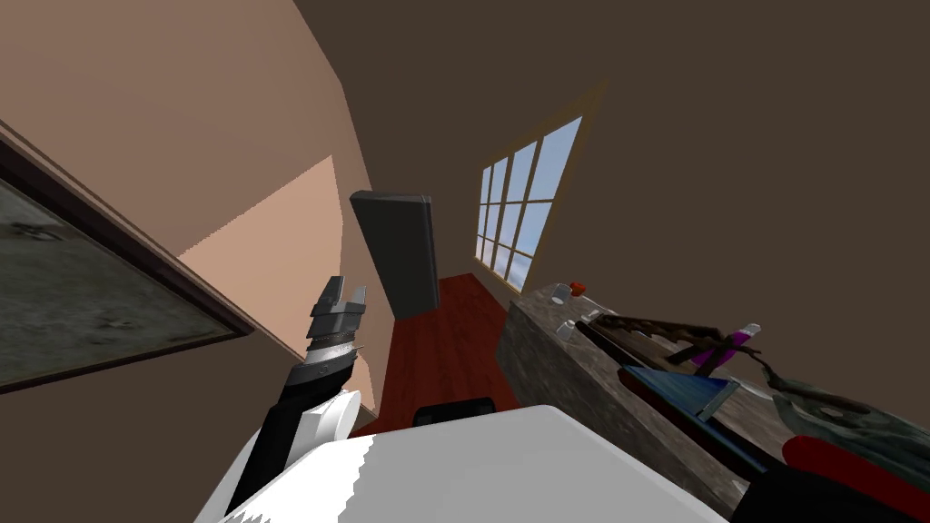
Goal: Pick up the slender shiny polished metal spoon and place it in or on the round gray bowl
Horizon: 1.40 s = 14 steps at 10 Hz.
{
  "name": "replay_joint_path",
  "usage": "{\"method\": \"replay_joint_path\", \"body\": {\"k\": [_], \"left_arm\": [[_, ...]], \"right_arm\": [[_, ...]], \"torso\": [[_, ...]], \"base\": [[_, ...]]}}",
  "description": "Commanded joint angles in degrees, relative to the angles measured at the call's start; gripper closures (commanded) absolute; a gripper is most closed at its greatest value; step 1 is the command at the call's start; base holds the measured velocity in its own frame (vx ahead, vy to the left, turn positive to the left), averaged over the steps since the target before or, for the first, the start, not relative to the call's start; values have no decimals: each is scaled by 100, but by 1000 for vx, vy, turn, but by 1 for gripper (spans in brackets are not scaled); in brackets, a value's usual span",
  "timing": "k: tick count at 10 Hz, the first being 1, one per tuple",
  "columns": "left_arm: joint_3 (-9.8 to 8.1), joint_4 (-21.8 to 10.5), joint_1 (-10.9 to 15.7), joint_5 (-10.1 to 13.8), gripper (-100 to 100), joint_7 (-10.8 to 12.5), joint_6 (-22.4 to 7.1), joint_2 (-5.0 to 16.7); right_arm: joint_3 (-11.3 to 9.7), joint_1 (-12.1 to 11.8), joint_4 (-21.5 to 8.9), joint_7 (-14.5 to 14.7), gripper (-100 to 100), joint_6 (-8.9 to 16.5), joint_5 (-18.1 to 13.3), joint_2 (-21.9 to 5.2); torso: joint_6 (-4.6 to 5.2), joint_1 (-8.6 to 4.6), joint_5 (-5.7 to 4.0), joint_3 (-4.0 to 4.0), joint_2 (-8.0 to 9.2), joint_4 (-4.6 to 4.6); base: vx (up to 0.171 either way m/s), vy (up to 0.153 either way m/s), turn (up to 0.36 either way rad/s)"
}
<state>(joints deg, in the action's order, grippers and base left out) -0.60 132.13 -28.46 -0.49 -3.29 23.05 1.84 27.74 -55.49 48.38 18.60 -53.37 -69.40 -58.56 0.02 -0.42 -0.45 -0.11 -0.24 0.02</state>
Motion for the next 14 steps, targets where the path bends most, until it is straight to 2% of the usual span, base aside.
{"method": "replay_joint_path", "body": {"k": [1,2,3,4,5,6,7,8,9,10,14], "left_arm": [[0,0,0,0,0,0,0,0],[0,0,-1,0,0,0,0,0],[0,0,0,0,0,0,0,0],[0,0,-1,0,0,0,0,0],[0,0,0,0,0,0,0,0],[0,0,-1,0,0,0,0,0],[0,0,0,0,0,0,0,0],[-1,0,-1,0,0,0,0,0],[-1,0,-1,0,0,0,0,0],[-1,0,-1,0,0,0,0,0],[0,0,0,0,0,0,0,-1]], "right_arm": [[200,-120,41,14,100,-56,-58,92],[419,-271,22,61,100,-156,-177,275],[479,-271,22,61,100,-156,-177,275],[701,-421,3,108,100,-257,-295,458],[758,-421,3,108,100,-257,-295,458],[959,-572,-16,155,100,-357,-414,641],[1036,-572,-16,155,100,-357,-414,641],[967,-536,-48,180,100,-359,-393,610],[978,-543,-38,168,0,-362,-398,613],[1148,-520,-106,158,100,-405,-353,565],[1532,-483,-220,138,100,-503,-267,424]], "torso": [[0,0,0,0,0,0],[1,1,1,0,0,0],[-3,3,1,1,1,1],[0,1,5,0,0,0],[1,1,8,0,1,-1],[2,1,11,0,1,-1],[2,3,12,0,2,-2],[2,3,15,0,1,-2],[2,4,15,-1,0,-2],[2,4,15,-2,-1,-2],[17,39,29,23,42,6]], "base": [[-1,-2,70],[-2,2,170],[-2,1,83],[-1,3,131],[-1,-1,87],[-1,0,194],[-3,-4,68],[0,0,0],[0,0,0],[-50,59,-127],[-94,65,-102]]}}
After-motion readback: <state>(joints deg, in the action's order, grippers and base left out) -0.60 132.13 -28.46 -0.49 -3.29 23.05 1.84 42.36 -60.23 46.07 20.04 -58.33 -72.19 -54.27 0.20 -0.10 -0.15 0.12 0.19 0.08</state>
